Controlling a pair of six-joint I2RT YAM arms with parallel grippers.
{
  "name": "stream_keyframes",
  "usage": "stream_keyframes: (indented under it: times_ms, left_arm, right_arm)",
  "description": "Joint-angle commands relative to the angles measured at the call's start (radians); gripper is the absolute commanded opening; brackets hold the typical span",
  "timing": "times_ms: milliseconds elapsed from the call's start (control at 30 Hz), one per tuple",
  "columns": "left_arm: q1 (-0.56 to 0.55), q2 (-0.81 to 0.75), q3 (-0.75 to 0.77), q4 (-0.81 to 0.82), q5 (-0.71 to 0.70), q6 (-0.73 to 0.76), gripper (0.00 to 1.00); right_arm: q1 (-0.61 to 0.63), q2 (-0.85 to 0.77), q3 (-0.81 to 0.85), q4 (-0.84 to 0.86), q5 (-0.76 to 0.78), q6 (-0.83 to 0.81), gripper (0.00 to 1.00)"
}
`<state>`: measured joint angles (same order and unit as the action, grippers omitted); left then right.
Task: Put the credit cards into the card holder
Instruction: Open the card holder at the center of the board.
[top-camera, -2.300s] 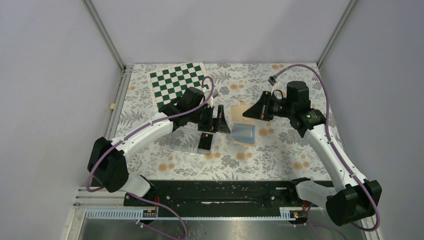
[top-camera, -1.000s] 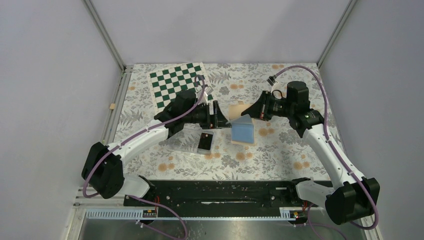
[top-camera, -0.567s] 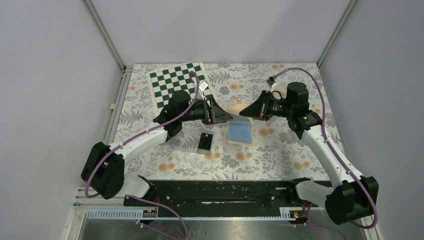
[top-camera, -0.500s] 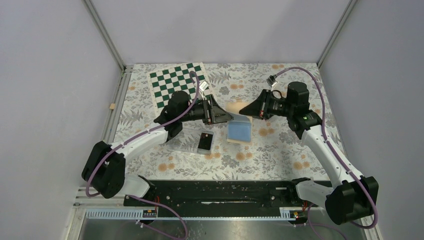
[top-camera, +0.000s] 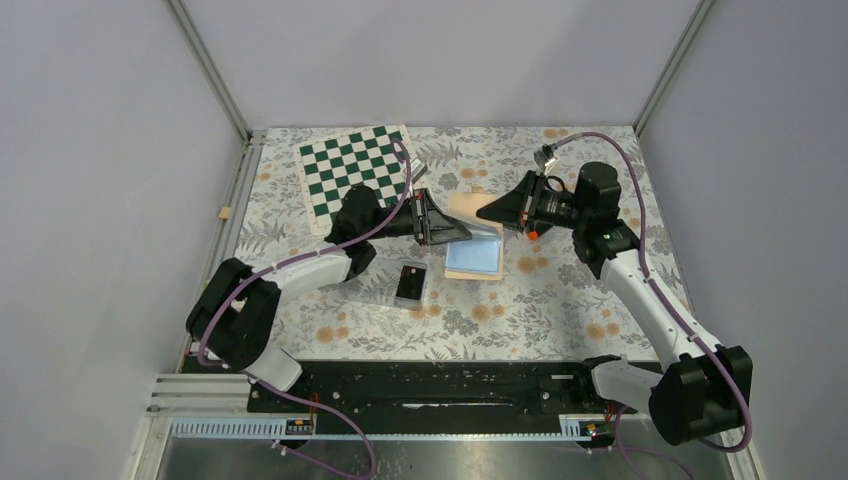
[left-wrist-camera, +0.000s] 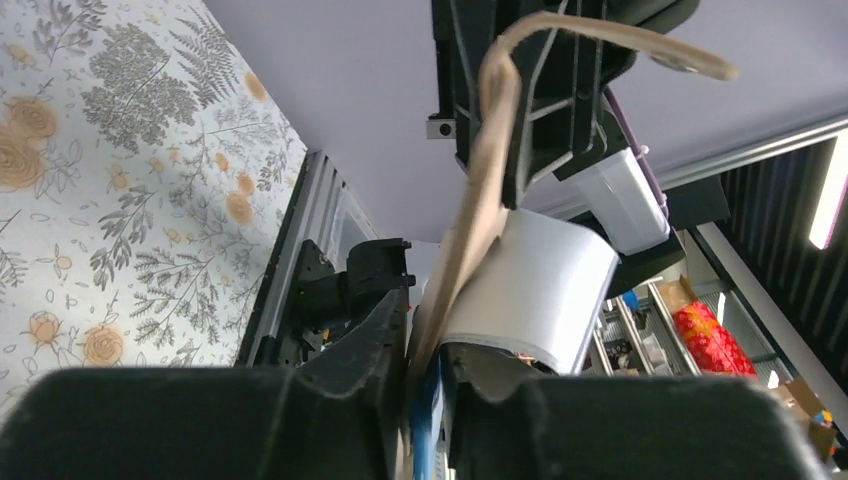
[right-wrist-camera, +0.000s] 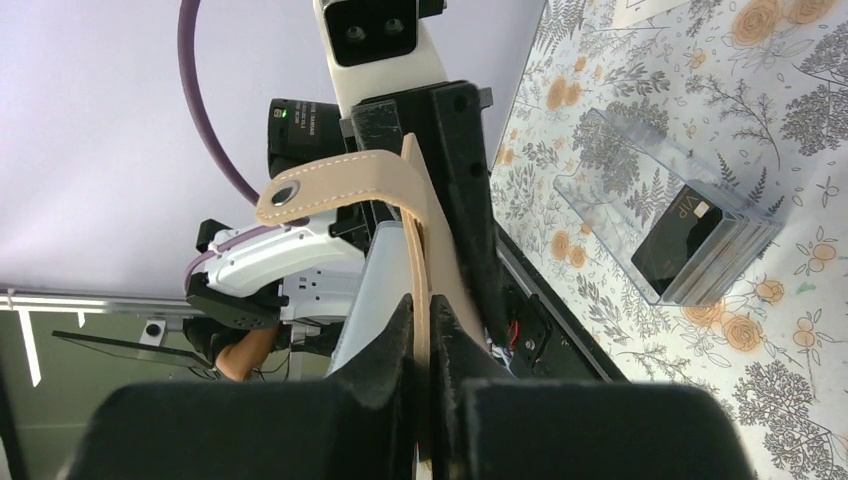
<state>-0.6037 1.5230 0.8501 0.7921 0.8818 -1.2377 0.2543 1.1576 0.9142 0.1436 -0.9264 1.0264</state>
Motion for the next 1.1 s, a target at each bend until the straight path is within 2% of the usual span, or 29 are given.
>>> stream_keyframes:
  times_ms: [0,33,133,167,233,300,400,533,700,900,1067]
  left_arm:
    - [0.001,0.024,0.000,0.219,0.031,-0.086,0.08]
    - [0.001,0.019,0.006,0.195,0.027,-0.069,0.02]
    - [0.001,-0.008,0.030,0.020,0.008,0.022,0.00]
    - [0.001,-0.023,0.040,-0.062,-0.002,0.064,0.00]
    - [0.002,-0.051,0.072,-0.262,-0.034,0.168,0.00]
    - [0.002,-0.074,0.115,-0.464,-0.076,0.273,0.00]
    - [0.005,-0.083,0.168,-0.694,-0.115,0.390,0.00]
    - [0.007,-0.063,0.247,-0.949,-0.138,0.484,0.00]
    - [0.005,-0.030,0.331,-1.131,-0.109,0.530,0.00]
    - [-0.009,0.008,0.418,-1.301,-0.057,0.574,0.00]
    - [-0.050,0.014,0.447,-1.341,-0.008,0.609,0.00]
  right_arm:
    - [-0.003,-0.001,-0.007,0.064,-0.030,0.019,0.00]
    - [-0.004,-0.003,-0.002,0.041,-0.026,-0.013,0.00]
    - [-0.004,-0.018,0.033,-0.089,0.016,-0.134,0.13]
    - [-0.004,-0.023,0.051,-0.155,0.035,-0.188,0.20]
    - [-0.005,-0.033,0.098,-0.322,0.094,-0.295,0.42]
    - [-0.006,-0.042,0.142,-0.443,0.160,-0.389,0.60]
    - [-0.005,-0.049,0.205,-0.566,0.222,-0.500,0.78]
    - [-0.006,-0.036,0.300,-0.742,0.272,-0.675,0.86]
    - [0.010,0.011,0.368,-0.893,0.261,-0.816,0.89]
    - [0.175,0.054,0.376,-0.935,0.352,-0.864,0.91]
    - [0.270,0.117,0.381,-0.934,0.428,-0.854,0.99]
